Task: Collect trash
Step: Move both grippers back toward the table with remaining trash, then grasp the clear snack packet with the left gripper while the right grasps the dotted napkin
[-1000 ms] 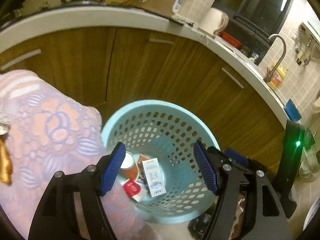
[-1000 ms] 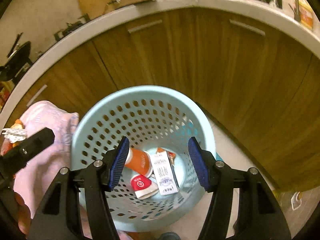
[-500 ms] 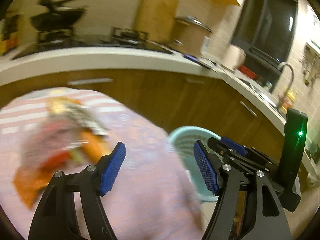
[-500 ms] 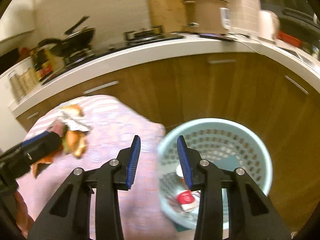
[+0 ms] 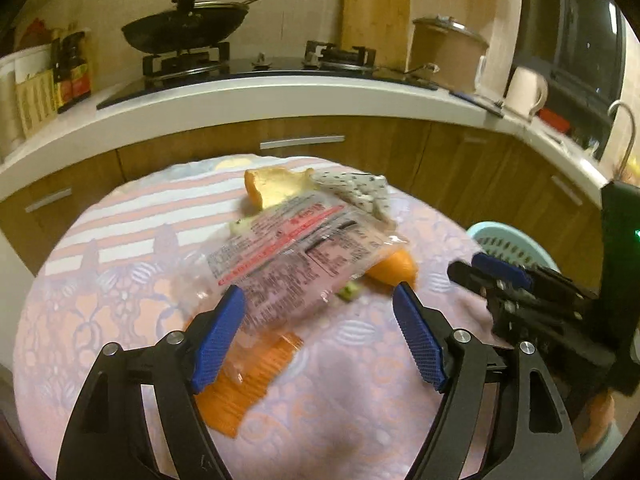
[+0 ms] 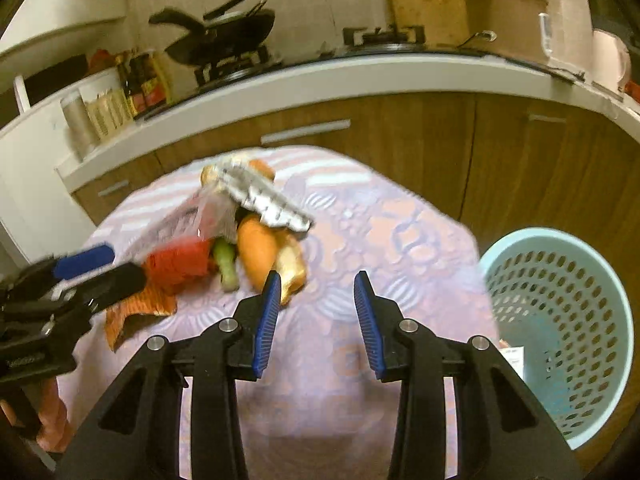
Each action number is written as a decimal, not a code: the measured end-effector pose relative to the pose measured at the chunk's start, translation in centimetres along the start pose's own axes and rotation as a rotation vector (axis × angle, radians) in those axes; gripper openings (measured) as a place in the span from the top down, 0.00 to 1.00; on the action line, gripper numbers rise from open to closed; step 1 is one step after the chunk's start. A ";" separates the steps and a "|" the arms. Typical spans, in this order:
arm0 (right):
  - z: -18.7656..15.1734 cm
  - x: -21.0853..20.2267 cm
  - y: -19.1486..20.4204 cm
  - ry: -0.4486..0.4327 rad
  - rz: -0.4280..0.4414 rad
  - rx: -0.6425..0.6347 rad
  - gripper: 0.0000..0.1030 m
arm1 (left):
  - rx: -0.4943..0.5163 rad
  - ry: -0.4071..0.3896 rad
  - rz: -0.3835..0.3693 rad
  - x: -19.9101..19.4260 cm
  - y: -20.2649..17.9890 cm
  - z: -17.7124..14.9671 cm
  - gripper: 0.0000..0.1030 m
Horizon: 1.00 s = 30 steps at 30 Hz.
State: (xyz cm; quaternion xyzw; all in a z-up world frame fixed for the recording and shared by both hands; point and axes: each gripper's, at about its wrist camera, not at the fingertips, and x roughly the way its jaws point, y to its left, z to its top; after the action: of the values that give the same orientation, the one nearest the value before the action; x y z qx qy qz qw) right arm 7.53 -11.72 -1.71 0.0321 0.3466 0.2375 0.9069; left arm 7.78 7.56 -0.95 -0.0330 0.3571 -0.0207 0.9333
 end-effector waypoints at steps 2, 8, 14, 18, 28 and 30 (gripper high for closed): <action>-0.1 0.3 0.4 0.009 -0.015 -0.015 0.66 | 0.011 0.010 0.010 0.9 -0.1 0.2 0.28; 0.3 0.4 0.3 0.021 -0.002 -0.012 0.66 | 0.038 0.029 0.053 2.8 0.1 0.7 0.41; 1.9 -0.2 1.1 0.008 0.023 -0.043 0.66 | 0.038 0.029 0.046 2.7 0.5 0.7 0.54; 3.1 -0.2 1.6 0.006 0.046 -0.053 0.66 | 0.021 0.032 0.025 2.4 1.2 0.7 0.60; 3.3 0.6 1.8 0.033 0.052 -0.053 0.66 | -0.084 0.025 -0.055 2.0 3.9 1.6 0.75; 3.6 0.5 1.9 0.030 0.054 -0.058 0.66 | -0.100 0.022 -0.071 1.8 4.1 1.7 0.75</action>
State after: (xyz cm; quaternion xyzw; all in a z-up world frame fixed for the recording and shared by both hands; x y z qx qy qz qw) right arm 9.36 -9.49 1.11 0.0118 0.3522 0.2724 0.8953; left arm 10.28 11.61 -1.23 -0.0920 0.3666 -0.0360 0.9251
